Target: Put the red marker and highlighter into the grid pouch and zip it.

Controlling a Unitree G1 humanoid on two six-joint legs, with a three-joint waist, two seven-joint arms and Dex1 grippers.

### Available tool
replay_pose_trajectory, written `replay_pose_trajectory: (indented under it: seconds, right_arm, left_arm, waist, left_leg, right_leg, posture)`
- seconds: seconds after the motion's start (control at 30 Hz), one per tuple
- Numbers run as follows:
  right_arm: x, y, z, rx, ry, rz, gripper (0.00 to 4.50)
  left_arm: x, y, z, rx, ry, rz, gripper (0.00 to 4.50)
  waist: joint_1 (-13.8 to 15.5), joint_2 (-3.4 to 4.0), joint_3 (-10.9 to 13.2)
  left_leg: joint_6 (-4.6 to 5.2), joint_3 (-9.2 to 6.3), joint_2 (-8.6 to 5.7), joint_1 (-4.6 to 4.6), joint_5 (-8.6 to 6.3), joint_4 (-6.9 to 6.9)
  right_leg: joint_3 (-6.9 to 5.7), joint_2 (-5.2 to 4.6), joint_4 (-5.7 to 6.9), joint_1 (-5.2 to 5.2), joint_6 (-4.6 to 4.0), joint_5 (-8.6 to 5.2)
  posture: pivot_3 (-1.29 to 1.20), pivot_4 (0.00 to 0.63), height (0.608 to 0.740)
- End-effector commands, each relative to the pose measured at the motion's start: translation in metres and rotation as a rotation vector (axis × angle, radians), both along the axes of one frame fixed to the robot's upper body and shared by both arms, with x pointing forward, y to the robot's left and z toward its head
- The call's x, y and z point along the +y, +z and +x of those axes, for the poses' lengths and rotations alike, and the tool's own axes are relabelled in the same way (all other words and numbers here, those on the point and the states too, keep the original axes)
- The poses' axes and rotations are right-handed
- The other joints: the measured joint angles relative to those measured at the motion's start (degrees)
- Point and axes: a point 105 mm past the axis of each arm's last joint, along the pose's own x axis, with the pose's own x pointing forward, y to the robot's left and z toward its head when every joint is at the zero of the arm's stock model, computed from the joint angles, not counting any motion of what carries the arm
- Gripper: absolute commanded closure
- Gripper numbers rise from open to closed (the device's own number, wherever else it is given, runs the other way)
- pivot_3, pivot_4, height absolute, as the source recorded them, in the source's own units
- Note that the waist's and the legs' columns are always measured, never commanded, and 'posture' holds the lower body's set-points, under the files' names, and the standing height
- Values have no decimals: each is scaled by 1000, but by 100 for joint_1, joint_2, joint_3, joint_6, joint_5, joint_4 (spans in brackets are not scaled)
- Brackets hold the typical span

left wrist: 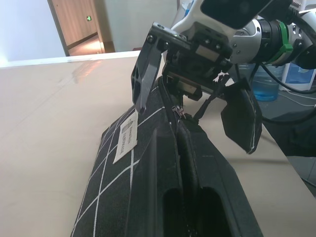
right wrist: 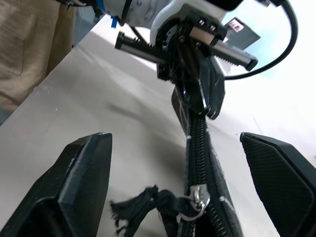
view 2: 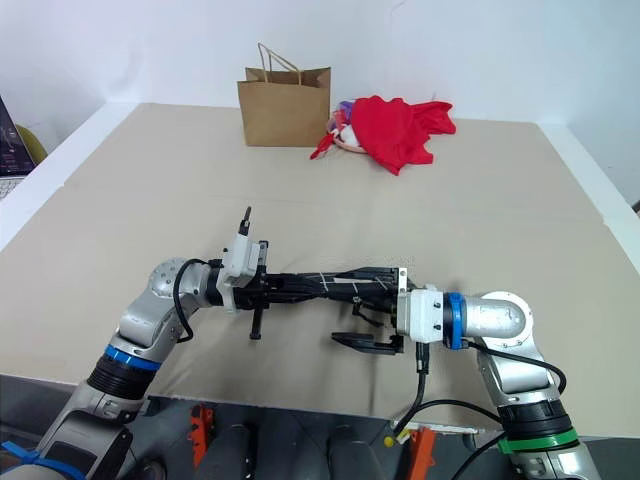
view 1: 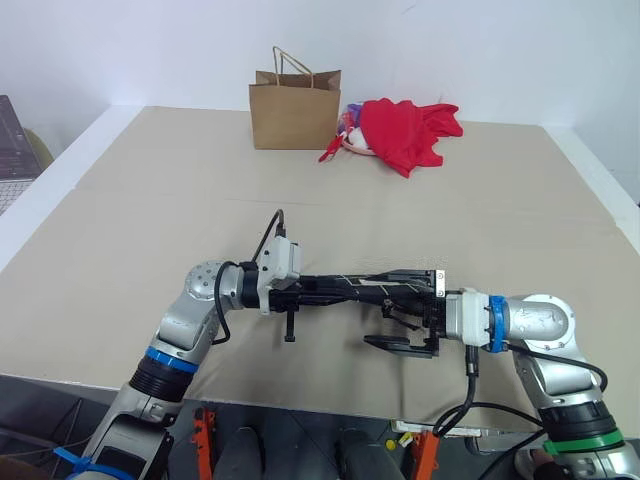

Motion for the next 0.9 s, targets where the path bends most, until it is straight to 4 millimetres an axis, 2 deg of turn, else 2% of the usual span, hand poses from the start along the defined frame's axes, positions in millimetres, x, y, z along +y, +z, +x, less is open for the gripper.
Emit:
replay_pose_trajectory:
  seconds: [0.03, 0.07, 0.1, 0.17, 0.23, 0.63, 0.9]
  right_arm:
    - [-4, 20, -5, -62, 14, 31, 1223]
    - [-5, 20, -6, -59, 17, 28, 1657]
    - [-6, 20, -7, -55, 19, 26, 2306]
    - [-8, 20, -10, -44, 29, 19, 3262]
    - [-11, 20, -13, -39, 34, 15, 4426]
    - [-15, 24, -10, -36, 16, 20, 4426]
    - [-58, 32, -7, -12, -127, -25, 4426]
  left_arm:
    - [3, 7, 0, -31, 5, -10, 4500]
    - [3, 6, 0, -31, 6, -8, 4500]
    - [4, 6, 0, -31, 7, -7, 4500]
    - [4, 5, 0, -32, 8, -4, 4500]
    - [4, 5, 0, -32, 8, -1, 4500]
    - [3, 4, 1, -41, 7, 7, 4500]
    - [8, 3, 6, -109, 32, 23, 4500]
  waist:
    - [0, 0, 0]
    - [1, 0, 0]
    - [1, 0, 0]
    - [1, 0, 0]
    - [1, 0, 0]
    - [-1, 0, 0]
    - [35, 0, 0]
  left_leg:
    - [0, 0, 0, 0, 0, 0]
    - [0, -1, 0, 0, 0, 0]
    - [0, -1, 0, 0, 0, 0]
    - [0, -2, 0, 0, 0, 0]
    - [0, -3, 0, -1, 0, -1]
    - [1, -4, 0, 0, 0, 1]
    - [1, -4, -3, -1, 0, 1]
  right_leg:
    - [0, 0, 0, 0, 0, 0]
    - [0, 0, 0, 0, 0, 0]
    - [0, 0, 0, 1, 0, 0]
    - [-1, 0, 0, 2, -1, 0]
    - [-2, 0, 0, 2, -1, -1]
    - [-3, 0, 0, 2, 1, -1]
    - [-3, -2, -1, 4, 0, -1]
  posture:
    - [0, 150, 740]
    - [0, 150, 740]
    - [0, 150, 740]
    - [0, 150, 740]
    - [0, 150, 740]
    - [0, 150, 740]
    - [0, 150, 740]
